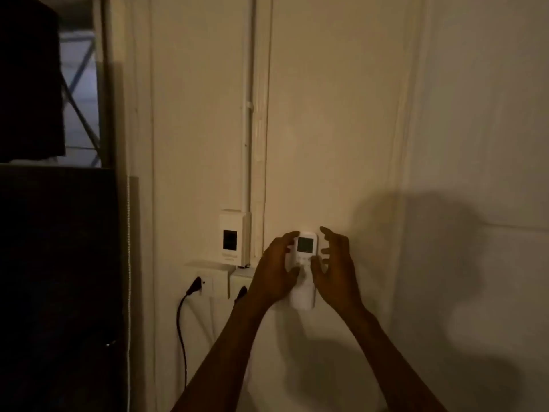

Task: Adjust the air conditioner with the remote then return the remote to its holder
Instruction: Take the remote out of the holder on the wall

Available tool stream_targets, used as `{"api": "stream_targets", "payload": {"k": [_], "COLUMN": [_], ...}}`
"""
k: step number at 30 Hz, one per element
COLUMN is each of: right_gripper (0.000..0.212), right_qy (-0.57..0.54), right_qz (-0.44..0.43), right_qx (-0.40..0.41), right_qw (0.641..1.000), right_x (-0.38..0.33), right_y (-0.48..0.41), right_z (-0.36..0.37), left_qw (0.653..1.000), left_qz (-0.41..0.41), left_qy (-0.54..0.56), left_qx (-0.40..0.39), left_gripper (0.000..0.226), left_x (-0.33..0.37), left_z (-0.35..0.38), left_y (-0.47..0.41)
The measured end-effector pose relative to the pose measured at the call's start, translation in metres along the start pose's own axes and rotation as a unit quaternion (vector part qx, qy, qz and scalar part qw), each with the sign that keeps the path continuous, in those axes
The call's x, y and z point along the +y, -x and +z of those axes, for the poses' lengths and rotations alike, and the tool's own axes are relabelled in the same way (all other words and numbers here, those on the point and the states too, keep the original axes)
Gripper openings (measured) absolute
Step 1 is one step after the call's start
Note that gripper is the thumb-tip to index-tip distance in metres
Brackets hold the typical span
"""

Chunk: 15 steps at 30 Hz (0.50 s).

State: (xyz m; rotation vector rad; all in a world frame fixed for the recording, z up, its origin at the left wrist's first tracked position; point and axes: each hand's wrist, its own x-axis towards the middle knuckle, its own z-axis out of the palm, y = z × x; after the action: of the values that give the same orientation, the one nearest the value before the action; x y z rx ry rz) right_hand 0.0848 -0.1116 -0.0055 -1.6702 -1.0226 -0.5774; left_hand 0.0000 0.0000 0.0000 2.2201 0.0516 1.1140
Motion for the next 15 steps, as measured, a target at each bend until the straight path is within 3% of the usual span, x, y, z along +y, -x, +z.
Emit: {"api": "stream_targets", "payload": {"k": [4,10,15], "right_gripper": [0.064,0.056,0.058], "right_qy": [-0.087,-0.085,-0.097], "right_qz": [0.051,0.027,0.008], "right_qx": [0.007,0.020,0.031], "right_qw": [0.995,0.996,0.995], "right_x": [0.019,0.032,0.035], "right_y": [0.012,0.011,0.015], "right_z": [0.024,0.028,0.027], "left_qw": [0.993,0.990,0.989], "left_qz": [-0.008,0.037,-0.014], "left_qy": [0.109,0.099,0.127], "left_qx": [0.047,0.092,0.076], "left_gripper": [0.057,0.050,0.063], "left_x": [-0.019,-0.034,-0.029], "left_z": [0.020,0.029,0.026], "left_y": [0.000,0.000,0.002]}}
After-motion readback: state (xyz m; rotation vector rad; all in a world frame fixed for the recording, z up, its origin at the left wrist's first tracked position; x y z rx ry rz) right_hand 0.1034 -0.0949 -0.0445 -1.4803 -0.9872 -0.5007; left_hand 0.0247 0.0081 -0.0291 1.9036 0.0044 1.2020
